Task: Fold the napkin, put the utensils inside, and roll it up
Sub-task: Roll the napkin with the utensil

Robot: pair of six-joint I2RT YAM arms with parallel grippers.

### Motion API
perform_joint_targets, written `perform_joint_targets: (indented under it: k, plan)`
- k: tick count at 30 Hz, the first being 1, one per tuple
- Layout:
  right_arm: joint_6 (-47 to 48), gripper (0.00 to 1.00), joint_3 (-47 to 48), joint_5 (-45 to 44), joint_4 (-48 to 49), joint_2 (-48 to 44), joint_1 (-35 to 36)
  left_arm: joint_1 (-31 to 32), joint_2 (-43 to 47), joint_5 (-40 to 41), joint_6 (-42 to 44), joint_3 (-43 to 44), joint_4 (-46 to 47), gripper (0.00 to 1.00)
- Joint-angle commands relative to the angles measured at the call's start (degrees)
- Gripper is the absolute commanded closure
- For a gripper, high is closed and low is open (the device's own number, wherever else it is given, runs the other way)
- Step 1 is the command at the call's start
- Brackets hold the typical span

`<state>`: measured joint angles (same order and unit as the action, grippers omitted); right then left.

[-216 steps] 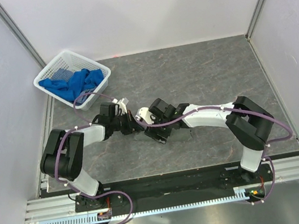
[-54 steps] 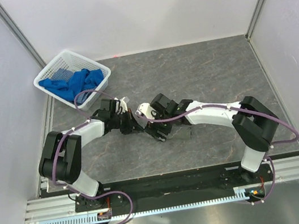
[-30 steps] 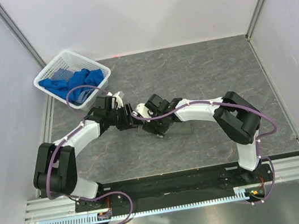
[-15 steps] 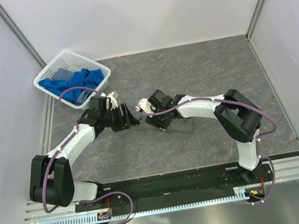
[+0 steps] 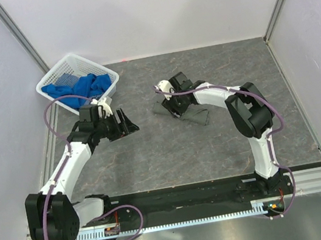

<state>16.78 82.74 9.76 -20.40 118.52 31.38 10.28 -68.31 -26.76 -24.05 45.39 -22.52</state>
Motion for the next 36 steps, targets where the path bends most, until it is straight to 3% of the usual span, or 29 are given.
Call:
perform_joint_targets:
  k: [1, 10, 13, 17, 23, 27, 29, 36]
  plan:
    - [0.02, 0.35, 2.42, 1.49, 0.1, 1.28, -1.23, -2.01, 3.27, -2.41, 4.28, 2.95, -2.0, 0.23]
    - [-4.12, 0.16, 6.9, 9.12, 3.61, -5.48, -2.02, -7.11, 6.44, -6.98, 7.09, 9.79, -1.91, 0.18]
    - [-5.79, 0.06, 7.7, 10.71, 4.32, -9.08, -2.2, -8.52, 7.14, -8.21, 8.05, 12.52, -1.91, 0.11]
    - [-9.64, 0.04, 4.28, 9.85, 7.47, -16.28, -2.46, -9.4, 8.89, -8.31, 10.59, 14.73, -1.91, 0.07]
    - [-16.5, 0.03, -10.56, -2.36, 14.58, -34.63, -4.74, -9.4, 16.18, -4.54, 12.98, 11.84, 2.91, 0.03]
    - [-19.06, 0.02, -28.89, -13.15, 25.48, -47.04, -5.97, -9.4, 23.03, 0.04, 12.98, 8.32, 5.64, 0.0]
    - [-19.32, 0.02, -33.15, -15.72, 28.47, -51.96, -5.98, -9.4, 24.63, 2.23, 12.63, 6.04, 6.35, 0.0]
    - [-20.11, 0.02, -42.04, -19.87, 30.25, -57.43, -6.15, -9.4, 28.23, 5.14, 12.19, 2.25, 7.76, 0.0]
